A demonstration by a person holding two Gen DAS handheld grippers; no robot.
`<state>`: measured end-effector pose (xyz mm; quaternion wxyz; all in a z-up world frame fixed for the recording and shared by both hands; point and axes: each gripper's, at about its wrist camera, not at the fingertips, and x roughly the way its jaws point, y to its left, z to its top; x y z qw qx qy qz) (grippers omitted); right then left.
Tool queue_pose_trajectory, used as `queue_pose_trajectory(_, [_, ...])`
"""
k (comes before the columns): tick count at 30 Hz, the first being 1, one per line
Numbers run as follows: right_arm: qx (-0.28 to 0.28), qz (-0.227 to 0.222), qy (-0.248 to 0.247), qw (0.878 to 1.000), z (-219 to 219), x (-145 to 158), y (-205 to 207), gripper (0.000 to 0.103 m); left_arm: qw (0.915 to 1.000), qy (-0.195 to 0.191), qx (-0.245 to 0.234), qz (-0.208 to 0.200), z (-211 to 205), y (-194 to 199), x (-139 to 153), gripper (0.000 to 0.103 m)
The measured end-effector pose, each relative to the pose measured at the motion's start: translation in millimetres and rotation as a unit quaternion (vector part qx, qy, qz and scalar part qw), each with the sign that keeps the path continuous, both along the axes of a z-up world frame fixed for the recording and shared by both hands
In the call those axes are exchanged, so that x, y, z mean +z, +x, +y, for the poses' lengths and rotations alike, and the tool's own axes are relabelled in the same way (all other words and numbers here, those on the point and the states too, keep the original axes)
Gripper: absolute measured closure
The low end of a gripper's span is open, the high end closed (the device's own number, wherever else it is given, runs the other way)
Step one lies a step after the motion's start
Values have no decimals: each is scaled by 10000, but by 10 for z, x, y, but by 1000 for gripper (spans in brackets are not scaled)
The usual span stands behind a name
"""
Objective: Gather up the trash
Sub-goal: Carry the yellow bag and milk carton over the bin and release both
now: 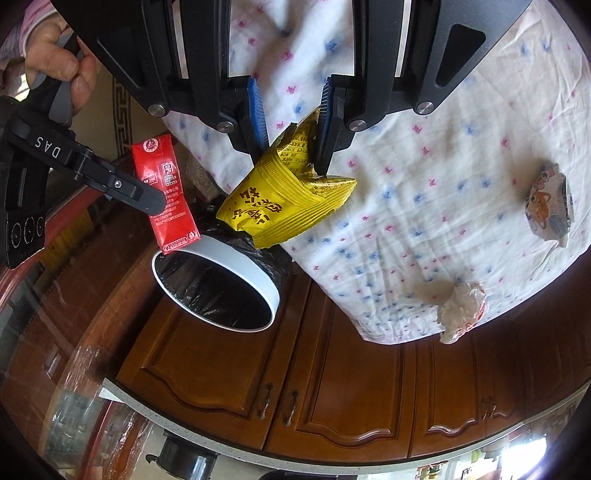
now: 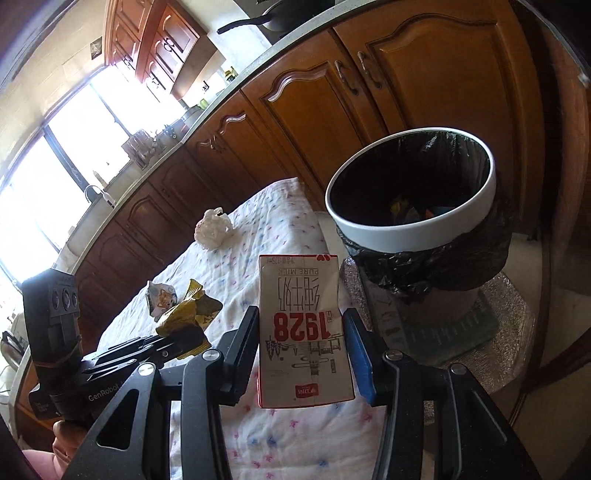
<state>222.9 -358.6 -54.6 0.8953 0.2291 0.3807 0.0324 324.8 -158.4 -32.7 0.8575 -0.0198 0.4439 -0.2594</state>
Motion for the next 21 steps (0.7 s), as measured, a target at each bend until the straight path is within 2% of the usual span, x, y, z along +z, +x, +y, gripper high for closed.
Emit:
queue_pose_trajectory(17, [-545,-213,-304,9978,-677,278,394,57,9982,60,-564,-212,-790,605,179,80])
queue_pose_trajectory(21, [-708,-210,-211,9970,-887,304,520,57,9973,140,-699,-192,-1013,848,188,80])
